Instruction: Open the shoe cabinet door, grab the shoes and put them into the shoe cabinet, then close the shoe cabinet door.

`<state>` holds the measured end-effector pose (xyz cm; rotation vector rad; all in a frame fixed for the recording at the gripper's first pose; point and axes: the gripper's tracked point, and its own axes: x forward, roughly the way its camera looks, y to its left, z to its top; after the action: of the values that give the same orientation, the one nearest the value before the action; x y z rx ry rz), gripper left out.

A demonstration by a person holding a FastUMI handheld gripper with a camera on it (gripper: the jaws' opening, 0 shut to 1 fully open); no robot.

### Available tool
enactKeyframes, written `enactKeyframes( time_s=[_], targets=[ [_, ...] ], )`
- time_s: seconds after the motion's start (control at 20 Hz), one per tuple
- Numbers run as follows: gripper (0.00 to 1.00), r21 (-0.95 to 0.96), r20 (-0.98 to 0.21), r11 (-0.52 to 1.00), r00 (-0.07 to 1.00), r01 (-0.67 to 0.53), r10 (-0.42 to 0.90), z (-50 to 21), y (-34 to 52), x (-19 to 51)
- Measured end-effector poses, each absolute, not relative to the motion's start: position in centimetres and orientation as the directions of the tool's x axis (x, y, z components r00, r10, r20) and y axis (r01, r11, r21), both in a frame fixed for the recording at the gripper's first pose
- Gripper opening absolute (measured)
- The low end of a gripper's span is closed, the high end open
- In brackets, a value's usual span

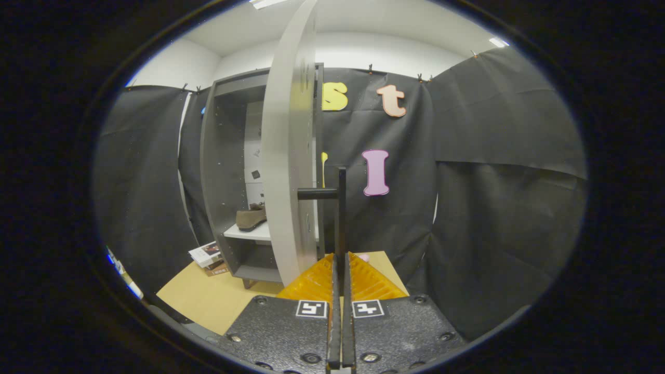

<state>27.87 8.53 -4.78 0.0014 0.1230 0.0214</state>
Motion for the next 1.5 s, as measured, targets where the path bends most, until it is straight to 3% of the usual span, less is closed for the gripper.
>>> enactKeyframes(
  time_s=[0.35, 0.6, 0.85, 1.1, 1.5],
  targets=[
    [0.13, 0.003, -0.149, 0.999, 0.988, 0.033, -0.032, -5.2, 7.7, 26.2],
    [0.57, -0.014, -0.125, 0.997, 0.989, 0.077, -0.078, -5.5, 7.6, 24.9],
    [0.99, -0.069, -0.137, 0.997, 0.989, 0.04, -0.049, -7.4, 9.3, 24.3],
    [0.99, -0.028, -0.278, 0.995, 0.957, -0.099, 0.087, -11.9, 13.9, 23.9],
    [0.99, 0.054, -0.449, 0.986, 0.878, -0.159, 0.166, -18.3, 18.1, 23.7]
  ],
)
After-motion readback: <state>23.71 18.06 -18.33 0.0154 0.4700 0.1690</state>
